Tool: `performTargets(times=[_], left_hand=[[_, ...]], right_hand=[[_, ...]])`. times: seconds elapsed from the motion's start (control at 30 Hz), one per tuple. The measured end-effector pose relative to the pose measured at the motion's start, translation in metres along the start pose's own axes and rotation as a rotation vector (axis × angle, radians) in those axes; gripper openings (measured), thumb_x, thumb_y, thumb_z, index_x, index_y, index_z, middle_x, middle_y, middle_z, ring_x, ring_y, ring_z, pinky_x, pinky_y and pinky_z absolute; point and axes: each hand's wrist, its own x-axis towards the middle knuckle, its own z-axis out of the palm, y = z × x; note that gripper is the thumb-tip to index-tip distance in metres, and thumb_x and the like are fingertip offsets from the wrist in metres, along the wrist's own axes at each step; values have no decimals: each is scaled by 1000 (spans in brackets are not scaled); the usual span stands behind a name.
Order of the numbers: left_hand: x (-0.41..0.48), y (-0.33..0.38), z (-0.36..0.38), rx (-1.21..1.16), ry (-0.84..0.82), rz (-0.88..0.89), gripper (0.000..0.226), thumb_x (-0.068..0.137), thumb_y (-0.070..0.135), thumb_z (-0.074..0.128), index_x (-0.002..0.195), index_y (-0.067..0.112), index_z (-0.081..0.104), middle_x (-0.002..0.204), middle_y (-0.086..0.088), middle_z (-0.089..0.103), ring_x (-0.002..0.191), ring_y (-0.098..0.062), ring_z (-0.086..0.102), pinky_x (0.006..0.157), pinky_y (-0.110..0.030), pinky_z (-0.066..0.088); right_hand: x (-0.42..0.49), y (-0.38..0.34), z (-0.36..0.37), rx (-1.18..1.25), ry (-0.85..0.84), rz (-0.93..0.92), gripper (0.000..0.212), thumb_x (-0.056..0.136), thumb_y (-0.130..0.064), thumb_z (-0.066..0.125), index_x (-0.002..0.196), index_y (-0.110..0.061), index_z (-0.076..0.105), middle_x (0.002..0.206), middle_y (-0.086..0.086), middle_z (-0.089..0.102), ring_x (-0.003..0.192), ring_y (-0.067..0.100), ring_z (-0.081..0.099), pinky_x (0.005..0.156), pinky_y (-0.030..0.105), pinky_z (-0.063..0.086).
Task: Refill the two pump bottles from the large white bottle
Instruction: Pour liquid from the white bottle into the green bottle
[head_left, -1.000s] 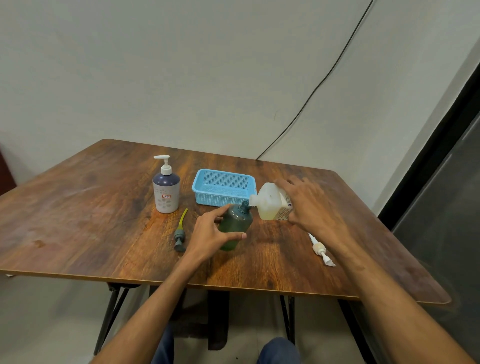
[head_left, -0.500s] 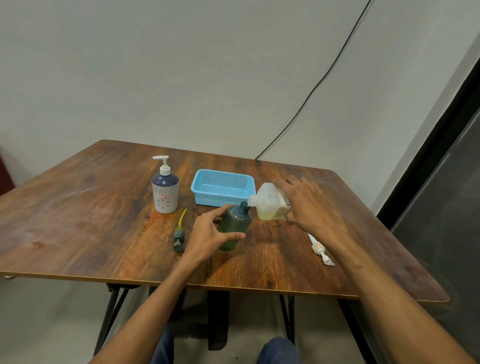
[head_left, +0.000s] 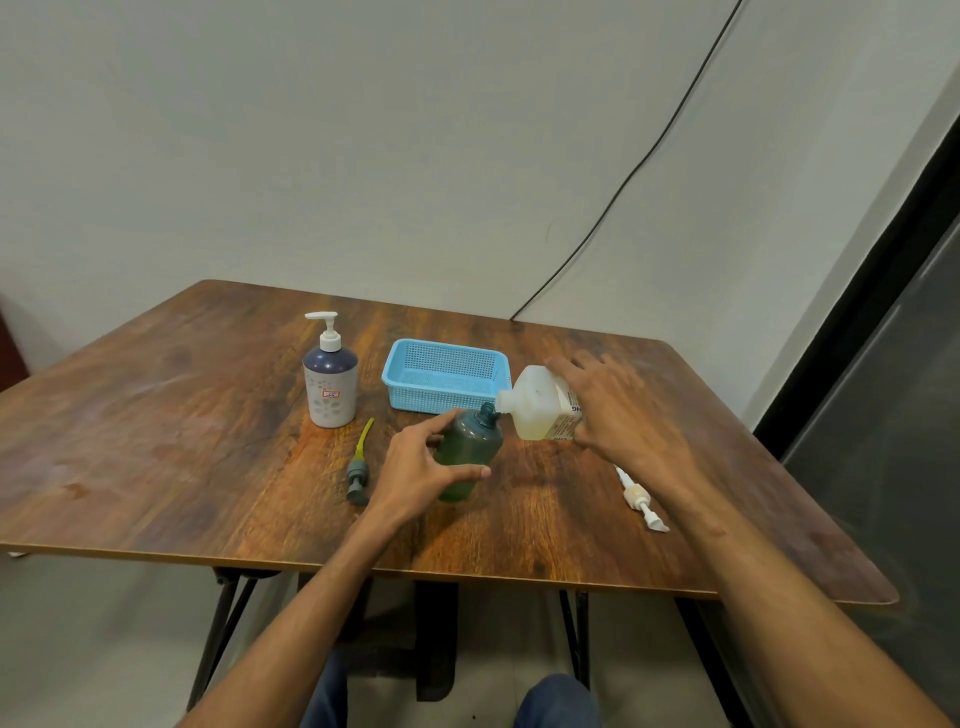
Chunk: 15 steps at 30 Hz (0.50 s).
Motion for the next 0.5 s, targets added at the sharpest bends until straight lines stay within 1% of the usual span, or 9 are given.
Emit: performTargets(times=[0.13, 0.37, 0.5], left_hand=[[-1, 0, -1, -6, -5, 1, 90, 68, 32, 91, 147, 22, 49, 141, -3, 58, 120, -16, 55, 102, -40, 53], [-1, 3, -1, -18, -9, 1, 89, 68, 32, 91, 146, 23, 49, 141, -3, 58, 118, -15, 54, 102, -42, 53], [-1, 3, 0, -17, -9, 1, 90, 68, 32, 91, 147, 23, 48, 143, -3, 56, 119, -14, 53, 102, -41, 52]], right_hand=[[0, 0, -1, -3, -5, 6, 78, 74, -30, 83, 143, -29, 45, 124, 2, 58, 111, 25, 53, 94, 44, 45], [0, -1, -2, -3, -9, 12, 79, 75, -29, 83, 143, -28, 45, 126, 3, 57, 114, 26, 52, 96, 45, 45], [0, 0, -2, -22, -17, 18, 79, 75, -28, 83, 144, -29, 44, 127, 2, 56, 115, 26, 52, 97, 44, 45]])
